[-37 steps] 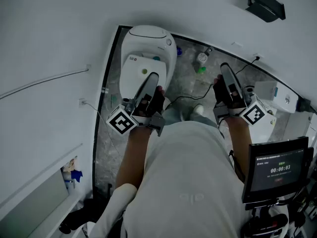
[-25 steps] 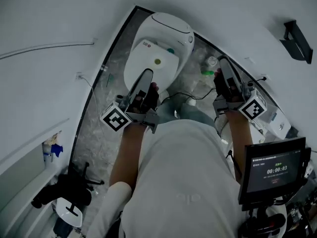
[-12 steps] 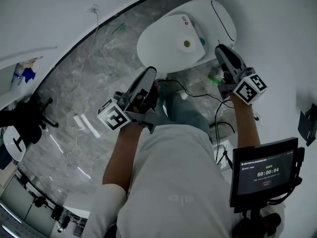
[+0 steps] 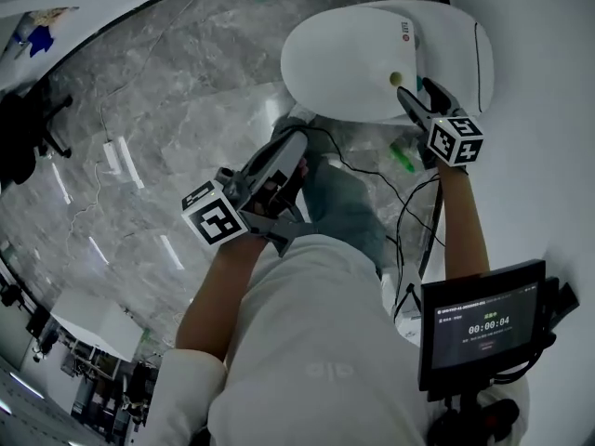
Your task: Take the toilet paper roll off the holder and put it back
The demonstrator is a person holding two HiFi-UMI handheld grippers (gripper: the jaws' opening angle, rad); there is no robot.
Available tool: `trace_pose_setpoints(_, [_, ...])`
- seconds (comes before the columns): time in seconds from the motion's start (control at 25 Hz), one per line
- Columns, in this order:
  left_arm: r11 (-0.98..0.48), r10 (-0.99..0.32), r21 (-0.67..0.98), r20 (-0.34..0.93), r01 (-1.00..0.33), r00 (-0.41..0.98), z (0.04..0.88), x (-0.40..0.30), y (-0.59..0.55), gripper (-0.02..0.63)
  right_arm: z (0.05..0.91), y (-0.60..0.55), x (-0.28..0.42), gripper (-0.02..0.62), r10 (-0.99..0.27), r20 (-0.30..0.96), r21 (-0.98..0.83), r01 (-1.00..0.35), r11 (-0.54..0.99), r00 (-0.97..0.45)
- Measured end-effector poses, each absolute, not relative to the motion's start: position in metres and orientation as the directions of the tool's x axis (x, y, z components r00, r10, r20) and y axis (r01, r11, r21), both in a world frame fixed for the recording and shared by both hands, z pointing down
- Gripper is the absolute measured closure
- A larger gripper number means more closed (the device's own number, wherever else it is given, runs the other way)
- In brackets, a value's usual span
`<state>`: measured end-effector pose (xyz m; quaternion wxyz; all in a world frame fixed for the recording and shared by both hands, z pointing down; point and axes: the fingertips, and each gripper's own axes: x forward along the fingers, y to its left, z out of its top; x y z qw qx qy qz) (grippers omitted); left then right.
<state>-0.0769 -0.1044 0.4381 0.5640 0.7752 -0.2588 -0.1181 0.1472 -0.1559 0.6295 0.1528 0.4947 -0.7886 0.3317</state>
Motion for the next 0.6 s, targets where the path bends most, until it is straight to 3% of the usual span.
trace_pose_setpoints(0.2, [-0.189, -0.572, 0.937, 0.138, -0.293, 0.809, 0.471, -0.089, -0.092, 0.600, 0.707, -0.166, 0.157, 0.142, -0.584, 0.713, -0.236, -0.917, 0.320, -0.388])
trace_pose_setpoints(0.32, [-0.168, -0.593, 0.936, 0.153, -0.308, 0.790, 0.492, -0.101, -0.087, 0.598, 0.749, -0.167, 0.148, 0.080, -0.524, 0.768, -0.191, -0.912, 0.362, -0.368])
trace_pose_setpoints(0.44, [-0.153, -0.602, 0.935, 0.169, -0.320, 0.780, 0.502, -0.107, -0.082, 0.600, 0.772, -0.171, 0.140, 0.044, -0.470, 0.810, -0.160, -0.903, 0.400, -0.351])
trace_pose_setpoints(0.6, [-0.139, -0.616, 0.935, 0.176, -0.326, 0.768, 0.498, -0.111, -0.081, 0.600, 0.792, -0.179, 0.139, 0.044, -0.415, 0.855, -0.136, -0.907, 0.400, -0.311])
